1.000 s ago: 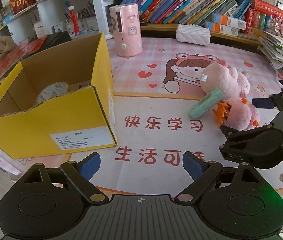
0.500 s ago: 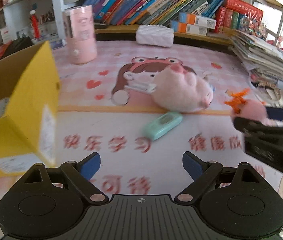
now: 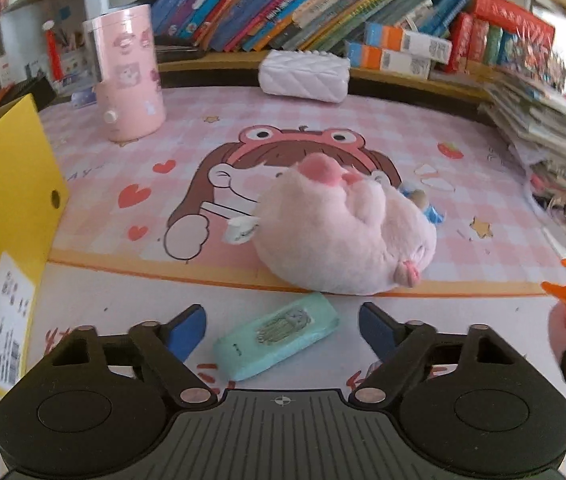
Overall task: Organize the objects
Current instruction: 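Grasp the pink plush pig with the right gripper while the left gripper grasps the mint-green object, then carry the plush pig and mint-green object with both grippers toward the yellow box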
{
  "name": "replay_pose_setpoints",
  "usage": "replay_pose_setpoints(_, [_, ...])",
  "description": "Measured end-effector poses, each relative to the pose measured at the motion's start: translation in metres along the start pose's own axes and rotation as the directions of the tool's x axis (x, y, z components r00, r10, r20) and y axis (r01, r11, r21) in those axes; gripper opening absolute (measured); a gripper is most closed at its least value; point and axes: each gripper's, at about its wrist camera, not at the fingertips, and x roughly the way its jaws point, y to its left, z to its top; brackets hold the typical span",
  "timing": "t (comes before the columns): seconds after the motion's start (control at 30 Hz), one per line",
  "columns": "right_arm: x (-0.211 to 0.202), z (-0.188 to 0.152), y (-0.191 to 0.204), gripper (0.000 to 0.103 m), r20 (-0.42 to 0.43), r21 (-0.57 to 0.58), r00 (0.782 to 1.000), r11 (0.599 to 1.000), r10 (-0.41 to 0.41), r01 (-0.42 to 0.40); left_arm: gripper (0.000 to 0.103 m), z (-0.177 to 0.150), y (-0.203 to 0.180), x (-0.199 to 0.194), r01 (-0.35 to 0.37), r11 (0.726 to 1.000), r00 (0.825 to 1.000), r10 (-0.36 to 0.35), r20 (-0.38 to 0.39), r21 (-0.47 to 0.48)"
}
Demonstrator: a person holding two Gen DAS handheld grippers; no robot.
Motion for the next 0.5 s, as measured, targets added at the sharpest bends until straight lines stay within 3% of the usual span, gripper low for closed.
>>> replay_pose_setpoints(0.03, [0.001,-0.001,-0.001,0.045,-0.005,0.002,1.0,1.0,-0.003,0.003,0.062,0.0,-0.001,0.002,0.003,1.0,1.0,-0.003,-0.01,0.009])
replay_pose_setpoints(0.07, [0.002,-0.001,-0.002,0.045,-0.01,0.004,1.0,1.0,-0.004,0.004,0.058,-0.002,-0.001,0.002,0.002,1.0,1.0,-0.001,-0.011,0.019])
replay_pose_setpoints(0.13, [0.003,-0.002,-0.003,0.045,-0.012,0.008,1.0,1.0,-0.007,0.007,0.025,-0.004,0.0,-0.002,0.011,0.999,1.0,-0.011,0.001,0.037])
replay_pose_setpoints(0.23, [0.006,-0.002,-0.003,0.045,-0.016,0.018,1.0,1.0,0.0,0.0,0.023,-0.005,0.009,-0.009,0.059,0.998,0.998,-0.059,-0.013,0.016])
replay_pose_setpoints(0.5, [0.011,0.001,0.018,0.045,-0.026,0.024,0.997,0.997,0.069,-0.068,0.023,-0.015,0.03,-0.043,0.088,0.996,0.996,-0.089,0.022,0.021])
